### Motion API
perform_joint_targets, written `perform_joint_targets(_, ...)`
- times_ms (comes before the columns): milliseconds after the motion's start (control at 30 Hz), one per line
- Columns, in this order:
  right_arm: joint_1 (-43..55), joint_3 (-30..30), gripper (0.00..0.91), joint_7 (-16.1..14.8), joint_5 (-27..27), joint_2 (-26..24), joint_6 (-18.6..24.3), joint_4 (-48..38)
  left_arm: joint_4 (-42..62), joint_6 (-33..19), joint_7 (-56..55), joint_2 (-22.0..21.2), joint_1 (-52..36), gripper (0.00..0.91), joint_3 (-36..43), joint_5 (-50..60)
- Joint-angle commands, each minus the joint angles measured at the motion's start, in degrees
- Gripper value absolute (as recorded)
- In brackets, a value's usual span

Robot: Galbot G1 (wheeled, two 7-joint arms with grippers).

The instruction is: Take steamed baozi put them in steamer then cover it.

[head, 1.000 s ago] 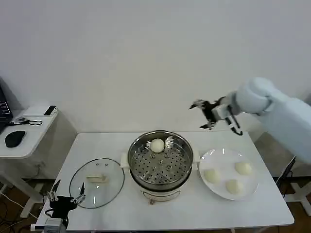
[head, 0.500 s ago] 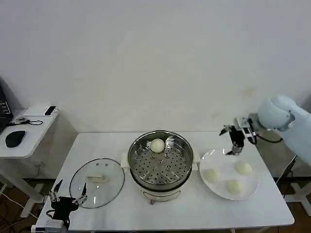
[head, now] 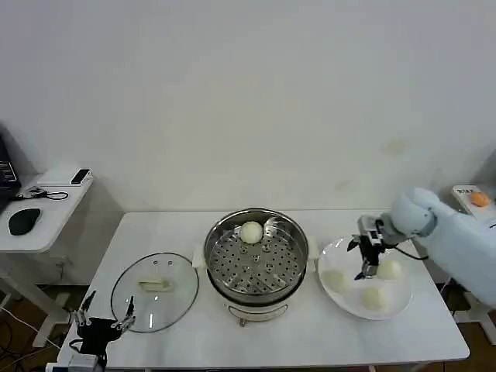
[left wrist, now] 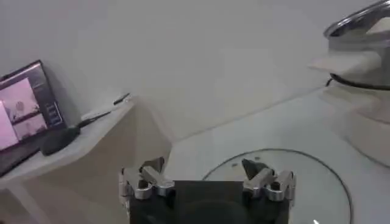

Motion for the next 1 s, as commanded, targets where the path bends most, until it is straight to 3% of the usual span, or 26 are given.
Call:
perform_joint_targets(33,-2.98,0.60,0.907,-0.93,-3.23,4.21,0.77,-4.20,0.40,0.00,0.10,0.33,0.00,0.907,-0.53,-0.10)
perform_joint_targets(333,-3.72,0.95,0.907,-0.49,-5.64,4.81,1.86,-5.97,1.29,0.03,0.19,0.34,-0.86,0.907,-0.20,-0.09)
perform_joint_targets(600,-3.81,1.08,0.907,2.02,-6.20,6.57,2.67,-9.37,1.95,-0.06,0.08,0.11,-0.78,0.907,0.00,-0.01)
perform_joint_targets(1000,-4.33,1.00,0.907,2.37,-7.83,8.66,3.85,-11.05,2.44,-0.06,0.13,0.01,-0.87,0.907,-0.04,0.00)
